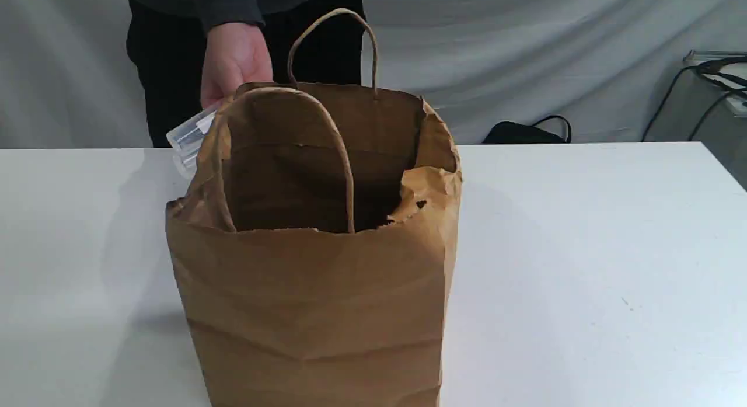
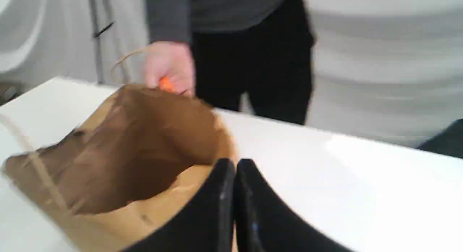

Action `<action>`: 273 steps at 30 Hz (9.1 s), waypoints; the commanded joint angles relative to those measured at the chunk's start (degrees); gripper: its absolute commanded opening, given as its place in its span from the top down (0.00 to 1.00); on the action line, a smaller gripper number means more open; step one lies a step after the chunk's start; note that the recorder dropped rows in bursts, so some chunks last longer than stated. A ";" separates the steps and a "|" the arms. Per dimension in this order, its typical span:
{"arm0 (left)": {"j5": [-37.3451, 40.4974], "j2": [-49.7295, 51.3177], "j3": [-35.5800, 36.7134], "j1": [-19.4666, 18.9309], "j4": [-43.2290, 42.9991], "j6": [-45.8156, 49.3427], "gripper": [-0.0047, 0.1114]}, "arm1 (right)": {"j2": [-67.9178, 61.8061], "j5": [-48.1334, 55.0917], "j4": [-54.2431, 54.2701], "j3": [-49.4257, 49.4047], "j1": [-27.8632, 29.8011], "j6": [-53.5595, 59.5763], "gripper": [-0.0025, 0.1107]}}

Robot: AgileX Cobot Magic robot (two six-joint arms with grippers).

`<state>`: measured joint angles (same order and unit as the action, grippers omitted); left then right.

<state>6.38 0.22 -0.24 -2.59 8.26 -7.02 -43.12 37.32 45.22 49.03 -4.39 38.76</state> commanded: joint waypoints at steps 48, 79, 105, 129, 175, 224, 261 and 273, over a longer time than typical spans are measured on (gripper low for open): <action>-0.48 -0.22 0.24 -0.21 0.35 -0.36 0.96 | -35.32 14.37 15.04 14.89 -22.55 33.50 0.54; -0.48 -0.22 0.24 -0.21 0.35 -0.36 0.96 | -39.98 10.86 22.92 14.89 -22.55 35.86 0.65; 3.47 21.24 -32.06 -0.21 7.46 5.55 0.96 | -39.98 11.66 23.77 14.89 -22.55 35.76 0.98; 58.10 90.57 -97.46 6.86 35.52 54.95 0.88 | -39.98 11.54 23.77 14.89 -22.55 35.76 0.98; 45.05 111.19 -101.40 18.14 22.55 58.72 0.65 | -39.98 11.54 23.51 14.89 -22.55 35.76 0.98; 56.56 111.19 -101.40 15.89 16.14 33.13 0.96 | -39.98 21.61 8.93 39.54 -20.23 9.21 0.98; 45.86 107.08 -101.40 17.38 18.29 40.54 0.96 | -30.54 -2.56 19.25 7.69 -23.69 35.78 0.98; 46.12 110.50 -101.40 17.52 18.76 42.03 0.96 | -30.54 -2.56 18.80 7.38 -23.69 35.78 0.98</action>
<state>53.21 110.33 -101.56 14.56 26.32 34.62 -74.19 34.83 63.71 56.61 -27.95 73.98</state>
